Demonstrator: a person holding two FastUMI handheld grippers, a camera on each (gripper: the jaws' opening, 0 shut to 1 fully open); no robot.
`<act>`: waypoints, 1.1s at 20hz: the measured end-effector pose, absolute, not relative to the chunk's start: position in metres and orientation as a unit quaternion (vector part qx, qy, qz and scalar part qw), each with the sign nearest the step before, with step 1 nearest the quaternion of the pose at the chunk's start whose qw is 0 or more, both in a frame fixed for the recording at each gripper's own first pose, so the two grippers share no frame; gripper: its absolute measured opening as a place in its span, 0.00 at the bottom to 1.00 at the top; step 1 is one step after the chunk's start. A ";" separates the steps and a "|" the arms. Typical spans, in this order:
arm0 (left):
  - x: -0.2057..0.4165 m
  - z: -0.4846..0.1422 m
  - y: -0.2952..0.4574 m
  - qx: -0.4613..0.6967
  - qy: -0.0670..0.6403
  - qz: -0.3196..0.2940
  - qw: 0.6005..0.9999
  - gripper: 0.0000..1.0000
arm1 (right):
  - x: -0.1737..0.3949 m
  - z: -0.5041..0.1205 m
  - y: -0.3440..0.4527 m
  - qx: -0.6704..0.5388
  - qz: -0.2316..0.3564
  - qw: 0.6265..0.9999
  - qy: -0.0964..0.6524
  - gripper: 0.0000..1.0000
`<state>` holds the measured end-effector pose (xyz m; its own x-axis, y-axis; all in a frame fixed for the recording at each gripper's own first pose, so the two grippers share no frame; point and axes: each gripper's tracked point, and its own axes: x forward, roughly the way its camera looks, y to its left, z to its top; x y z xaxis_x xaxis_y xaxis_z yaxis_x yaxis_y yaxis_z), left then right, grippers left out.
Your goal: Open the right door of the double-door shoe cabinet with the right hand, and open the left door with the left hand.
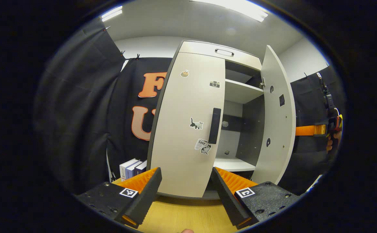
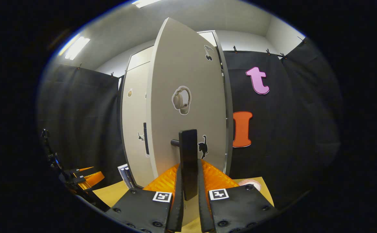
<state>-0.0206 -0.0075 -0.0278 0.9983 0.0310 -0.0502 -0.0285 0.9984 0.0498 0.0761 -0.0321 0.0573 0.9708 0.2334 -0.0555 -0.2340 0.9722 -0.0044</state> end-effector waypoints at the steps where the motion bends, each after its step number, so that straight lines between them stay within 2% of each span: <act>1: -0.021 -0.028 -0.008 0.021 0.026 0.015 0.999 0.95 | 0.074 0.058 -0.037 -0.005 0.111 0.993 0.027 0.29; 7: -0.020 -0.033 -0.011 0.021 0.030 0.012 0.999 0.94 | 0.068 0.060 -0.078 -0.021 0.044 0.999 0.022 0.28; 8: -0.020 -0.032 -0.012 0.022 0.030 0.011 0.999 0.95 | 0.063 0.062 -0.089 -0.023 0.027 0.999 0.022 0.24; 10: -0.020 -0.033 -0.015 0.021 0.030 0.009 0.999 0.94 | 0.058 0.066 -0.112 -0.024 -0.007 0.999 0.021 0.24; 12: -0.020 -0.034 -0.017 0.020 0.031 0.007 0.999 0.94 | 0.050 0.071 -0.115 -0.007 0.007 1.000 0.021 0.18; 14: -0.019 -0.035 -0.018 0.020 0.033 0.007 0.999 0.95 | 0.047 0.072 -0.113 0.006 0.026 0.999 0.025 0.18; 22: -0.025 -0.030 -0.015 0.027 0.028 0.012 0.999 0.95 | 0.041 0.069 -0.115 -0.014 0.007 0.999 0.030 0.18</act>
<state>-0.0251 -0.0152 -0.0298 0.9982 0.0257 -0.0543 -0.0228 0.9982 0.0547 0.0413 -0.1146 0.0687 0.9981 0.0131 -0.0607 -0.0149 0.9995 -0.0279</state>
